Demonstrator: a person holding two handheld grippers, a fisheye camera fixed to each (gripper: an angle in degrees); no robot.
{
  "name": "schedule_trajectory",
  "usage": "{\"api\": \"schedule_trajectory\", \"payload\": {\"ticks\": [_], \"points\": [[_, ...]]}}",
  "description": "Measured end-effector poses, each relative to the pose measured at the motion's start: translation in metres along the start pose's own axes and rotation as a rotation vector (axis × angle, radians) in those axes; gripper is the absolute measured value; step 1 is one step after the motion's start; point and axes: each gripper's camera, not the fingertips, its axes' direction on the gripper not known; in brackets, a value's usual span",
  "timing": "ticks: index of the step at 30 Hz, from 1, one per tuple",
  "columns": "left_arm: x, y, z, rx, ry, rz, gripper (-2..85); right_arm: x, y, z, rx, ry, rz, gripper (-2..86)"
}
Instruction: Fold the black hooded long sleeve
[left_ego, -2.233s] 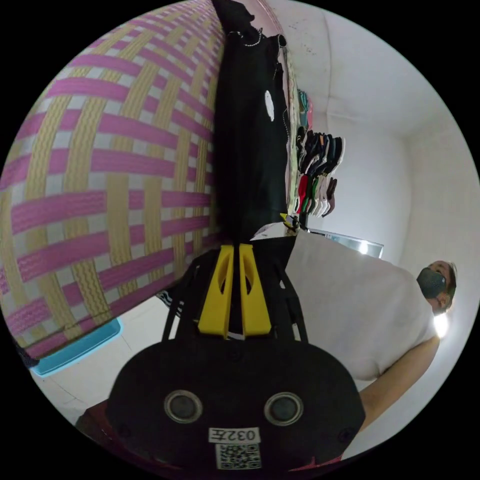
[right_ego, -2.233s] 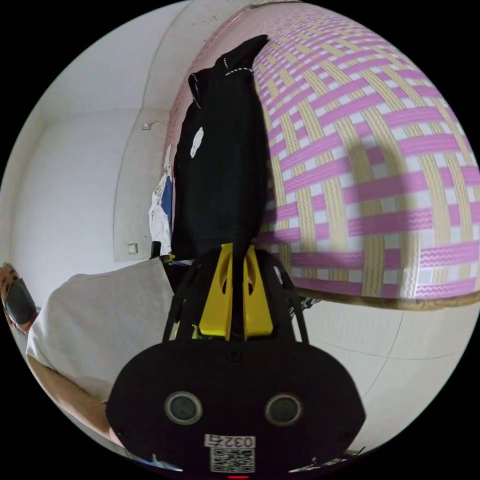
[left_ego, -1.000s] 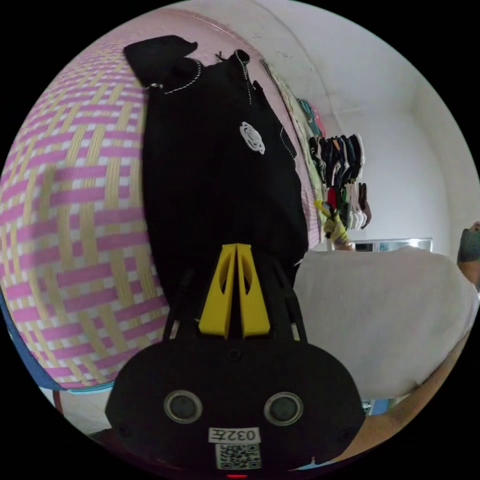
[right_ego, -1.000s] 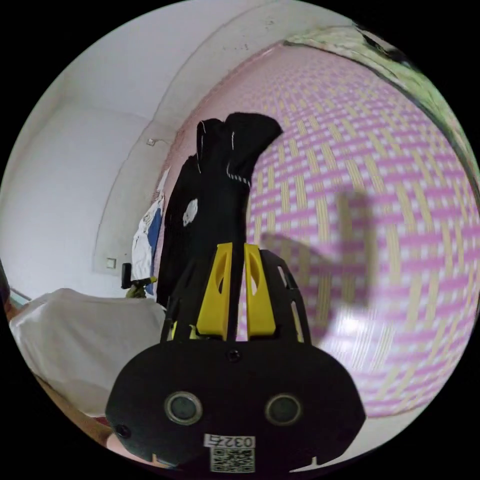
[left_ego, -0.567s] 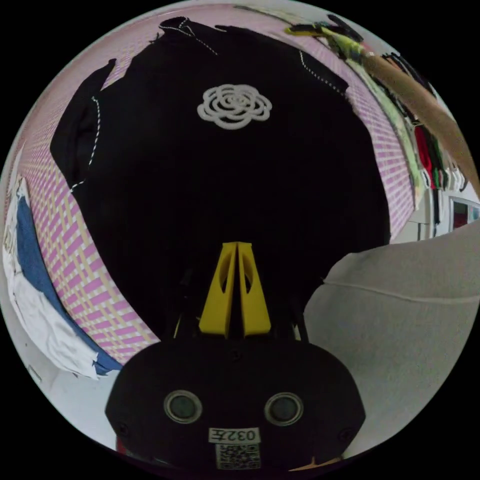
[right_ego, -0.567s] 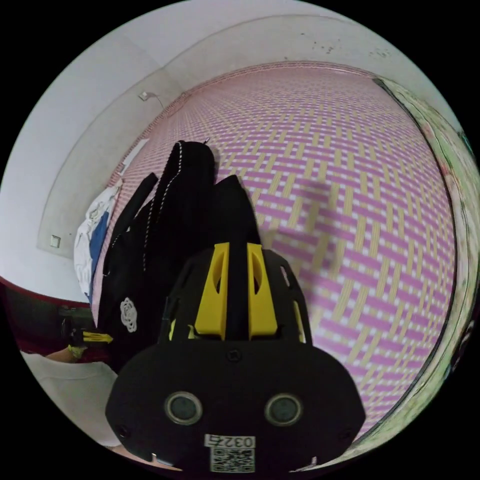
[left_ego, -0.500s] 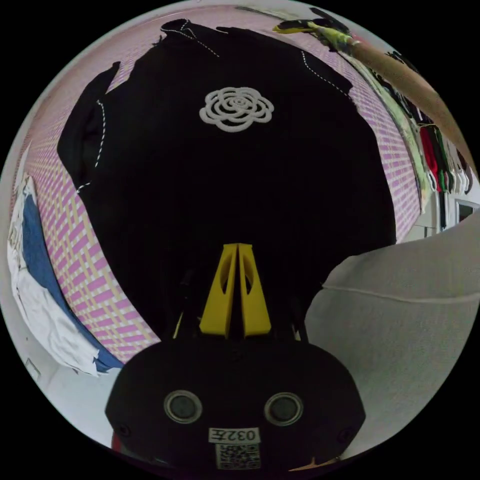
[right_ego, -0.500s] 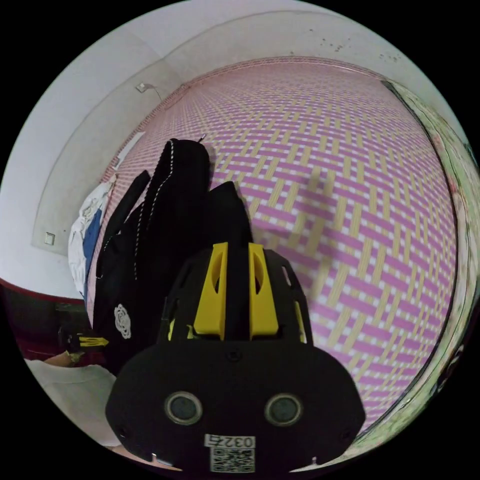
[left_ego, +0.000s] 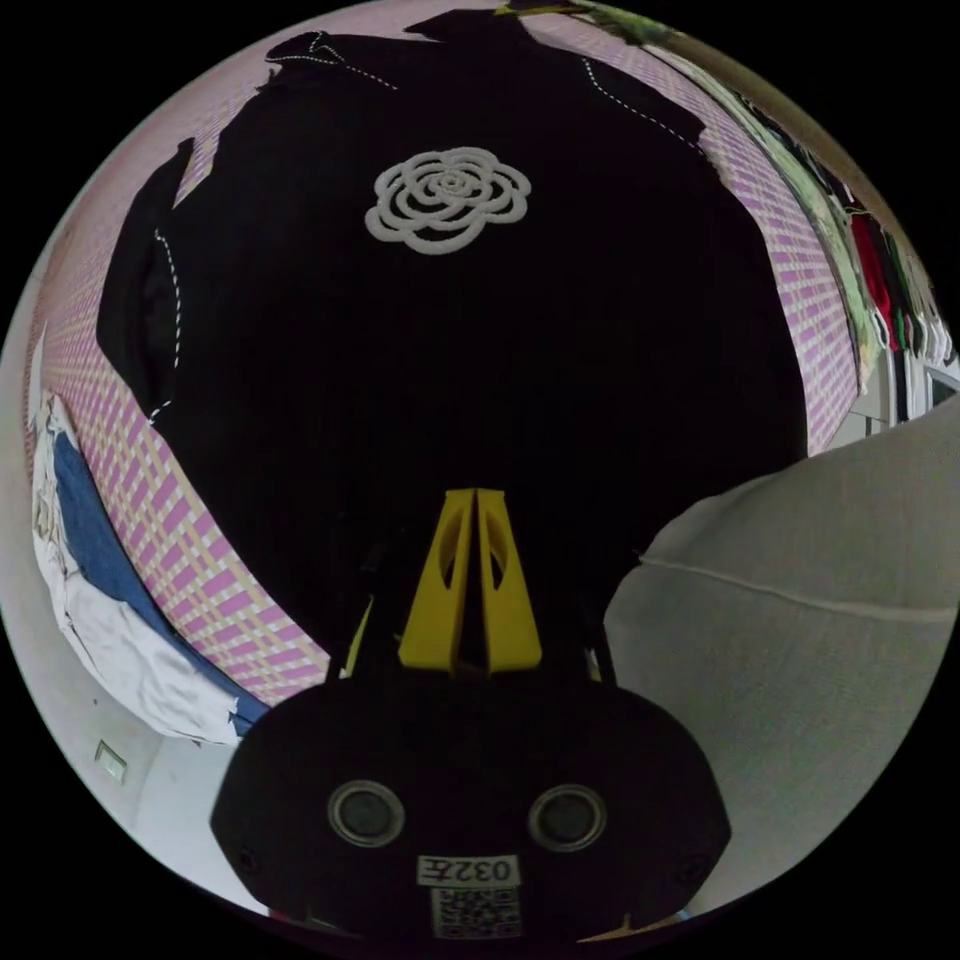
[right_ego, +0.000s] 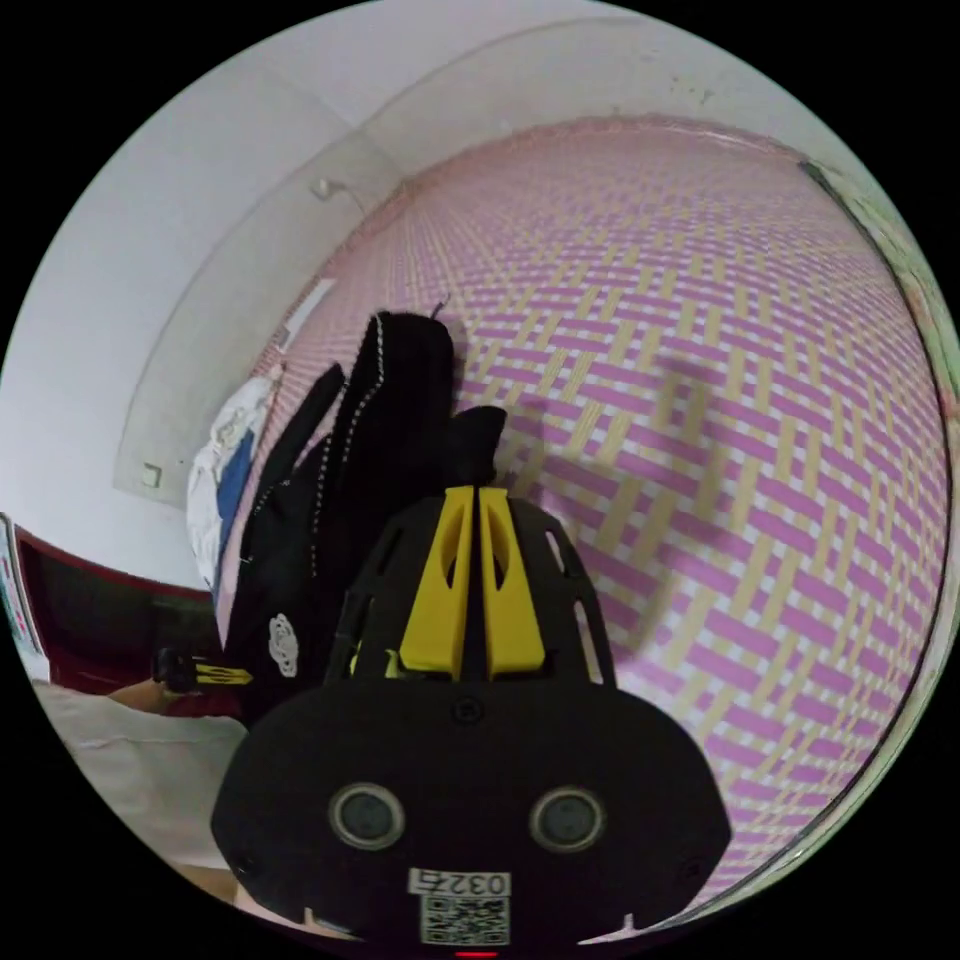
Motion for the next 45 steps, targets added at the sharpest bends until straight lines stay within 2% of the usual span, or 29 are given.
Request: {"api": "schedule_trajectory", "payload": {"ticks": [3,8,13,16,19,22,27,31,34,40,45], "points": [[0.005,0.002,-0.005,0.018,0.004,0.001,-1.0,-0.002,0.066,-0.085,0.196,-0.011,0.049,-1.0],[0.016,0.003,-0.011,0.040,-0.022,0.038,-1.0,-0.063,0.242,-0.267,0.566,0.220,0.093,-1.0],[0.013,0.006,-0.014,0.061,0.007,0.055,-1.0,-0.122,0.390,-0.356,0.734,0.554,0.293,-0.9],[0.014,0.008,-0.015,0.072,0.003,0.093,-1.0,-0.129,0.441,-0.378,0.718,0.630,0.421,-0.4],[0.012,0.008,-0.015,0.070,0.005,0.119,-1.0,-0.076,0.468,-0.367,0.551,0.700,0.680,2.2],[0.005,0.009,-0.013,0.075,0.034,0.125,-1.0,-0.007,0.518,-0.332,0.423,0.545,0.932,6.0],[-0.016,0.014,-0.008,0.098,0.120,0.071,-1.0,-0.010,0.615,-0.290,0.521,0.479,1.035,5.8],[-0.027,0.017,-0.002,0.109,0.140,0.037,-1.0,-0.007,0.680,-0.243,0.573,0.354,1.136,6.8],[-0.032,0.019,0.002,0.107,0.134,0.023,-1.0,-0.001,0.719,-0.218,0.688,0.233,1.199,8.0],[-0.045,0.021,0.013,0.092,0.115,-0.001,-1.0,0.013,0.744,-0.204,0.833,0.118,1.233,10.2],[-0.065,0.029,0.025,0.110,0.128,-0.038,-1.0,0.028,0.742,-0.197,0.907,-0.011,1.236,7.1]]}}
